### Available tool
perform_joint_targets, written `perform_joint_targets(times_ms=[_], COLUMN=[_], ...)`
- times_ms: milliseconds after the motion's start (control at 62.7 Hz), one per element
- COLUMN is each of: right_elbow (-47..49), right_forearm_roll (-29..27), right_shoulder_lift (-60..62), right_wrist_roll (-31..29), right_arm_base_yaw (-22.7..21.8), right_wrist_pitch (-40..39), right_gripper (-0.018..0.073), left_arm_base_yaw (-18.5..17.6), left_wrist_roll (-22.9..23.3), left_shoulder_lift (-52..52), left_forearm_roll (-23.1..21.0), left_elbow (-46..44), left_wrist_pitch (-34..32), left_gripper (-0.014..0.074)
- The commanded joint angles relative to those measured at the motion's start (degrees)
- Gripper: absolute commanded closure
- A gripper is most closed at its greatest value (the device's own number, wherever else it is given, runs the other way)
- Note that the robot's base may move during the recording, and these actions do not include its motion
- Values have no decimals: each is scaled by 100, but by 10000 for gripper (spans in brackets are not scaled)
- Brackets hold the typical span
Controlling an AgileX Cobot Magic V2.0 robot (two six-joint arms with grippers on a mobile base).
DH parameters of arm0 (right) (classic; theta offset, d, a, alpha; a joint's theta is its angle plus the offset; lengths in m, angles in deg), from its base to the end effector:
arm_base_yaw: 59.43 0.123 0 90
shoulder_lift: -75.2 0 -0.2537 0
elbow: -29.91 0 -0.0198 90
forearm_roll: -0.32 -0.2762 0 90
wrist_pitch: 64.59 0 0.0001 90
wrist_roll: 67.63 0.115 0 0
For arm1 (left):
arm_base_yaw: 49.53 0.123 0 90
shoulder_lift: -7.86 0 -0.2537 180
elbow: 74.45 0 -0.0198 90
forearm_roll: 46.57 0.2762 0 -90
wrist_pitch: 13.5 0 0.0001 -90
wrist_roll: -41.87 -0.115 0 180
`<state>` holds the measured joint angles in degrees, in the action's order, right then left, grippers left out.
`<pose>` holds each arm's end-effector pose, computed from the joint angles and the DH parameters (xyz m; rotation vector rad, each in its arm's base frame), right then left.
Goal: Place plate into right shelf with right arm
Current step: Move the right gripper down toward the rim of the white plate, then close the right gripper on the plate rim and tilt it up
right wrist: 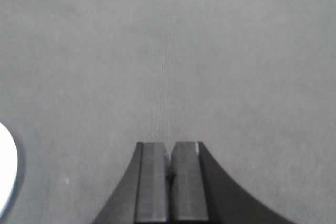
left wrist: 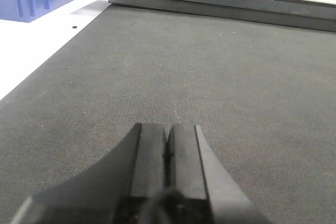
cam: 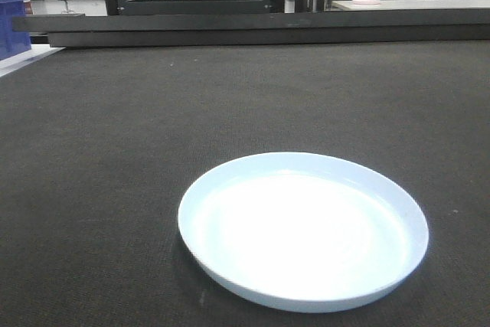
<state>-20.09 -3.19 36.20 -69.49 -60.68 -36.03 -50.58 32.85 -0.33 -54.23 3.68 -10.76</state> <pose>0.1806 -0.0006 0.2541 0.0261 2.0508 0.0297 0.1382 -0.0033 0.1985 0.0378 1.5535 -0.0006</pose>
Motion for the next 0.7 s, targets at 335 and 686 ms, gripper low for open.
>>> perform_joint_targets(times_ms=[335, 686], right_elbow=[1235, 1784], right_forearm_roll=[-54, -32], right_shoulder_lift=[-1937, -3357], right_wrist_roll=[5, 1437], right_arm_base_yaw=[206, 1614], right_wrist_pitch=[1332, 2262], right_gripper=[505, 246], left_arm_base_yaw=[-11, -11], left_wrist_roll=[40, 40], left_shoulder_lift=[59, 59], left_forearm_roll=[-47, -47], left_elbow=[59, 59], left_wrist_pitch=[-516, -516], left_gripper=[724, 724])
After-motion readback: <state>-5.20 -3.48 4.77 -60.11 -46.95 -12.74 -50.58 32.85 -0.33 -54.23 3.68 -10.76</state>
